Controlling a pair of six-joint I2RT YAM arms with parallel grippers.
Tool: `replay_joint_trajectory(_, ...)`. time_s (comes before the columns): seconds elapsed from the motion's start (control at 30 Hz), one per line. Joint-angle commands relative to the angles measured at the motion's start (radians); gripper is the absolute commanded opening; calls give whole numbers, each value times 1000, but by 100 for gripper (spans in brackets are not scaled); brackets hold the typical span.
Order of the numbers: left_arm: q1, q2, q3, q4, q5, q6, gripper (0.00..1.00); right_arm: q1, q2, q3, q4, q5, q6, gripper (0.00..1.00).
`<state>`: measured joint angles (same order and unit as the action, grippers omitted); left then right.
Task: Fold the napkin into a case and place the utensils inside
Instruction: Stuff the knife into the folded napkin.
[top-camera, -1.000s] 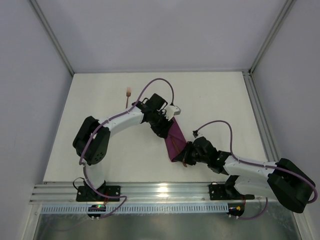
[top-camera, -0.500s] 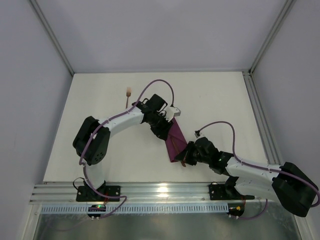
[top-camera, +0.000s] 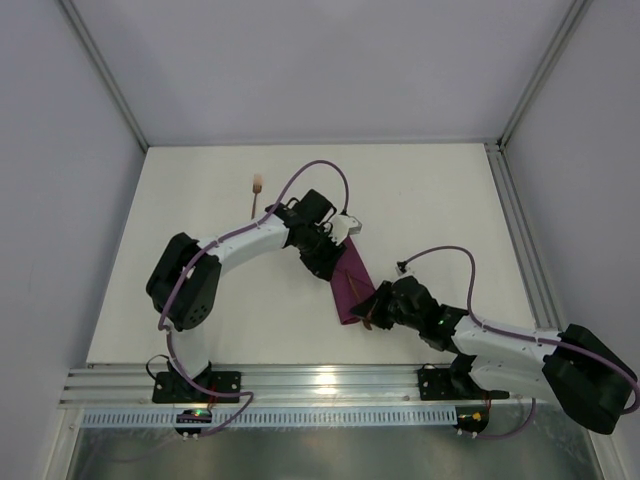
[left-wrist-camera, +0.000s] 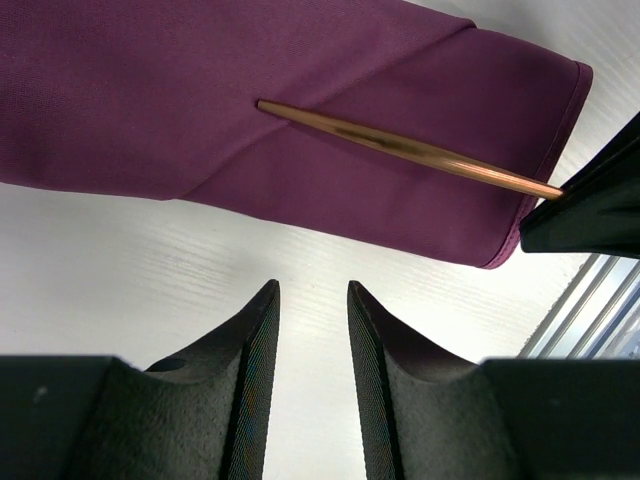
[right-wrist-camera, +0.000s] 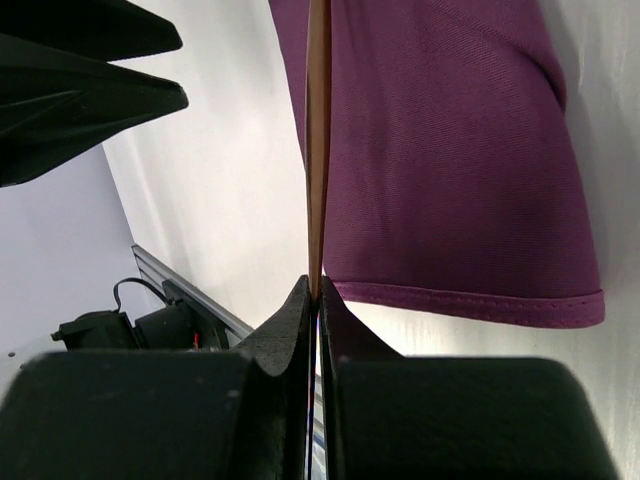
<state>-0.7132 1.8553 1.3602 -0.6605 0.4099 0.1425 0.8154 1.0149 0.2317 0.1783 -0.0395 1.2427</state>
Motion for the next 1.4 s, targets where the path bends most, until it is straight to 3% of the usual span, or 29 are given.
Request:
replay_joint_trajectory(0.0,-3,-16,25,25,-22,17,36,-1,39,27,102,7,15,3)
replay_joint_trajectory(0.27,-5,-16,13,30,-55,28,35,62,64,95,51,15,-29,3)
replay_joint_trajectory(0.5,-3,-4,13,36,-66,34,35,87,54,34,92,10,29,3)
replay_joint_trajectory(1.03,-3,-15,10,27,-68,42,34,62,60,-61,210,116,93,3)
replay_joint_trajectory(1.37,-3,-19,16,16,-63,40,35,39,157,0,227,176,89,3)
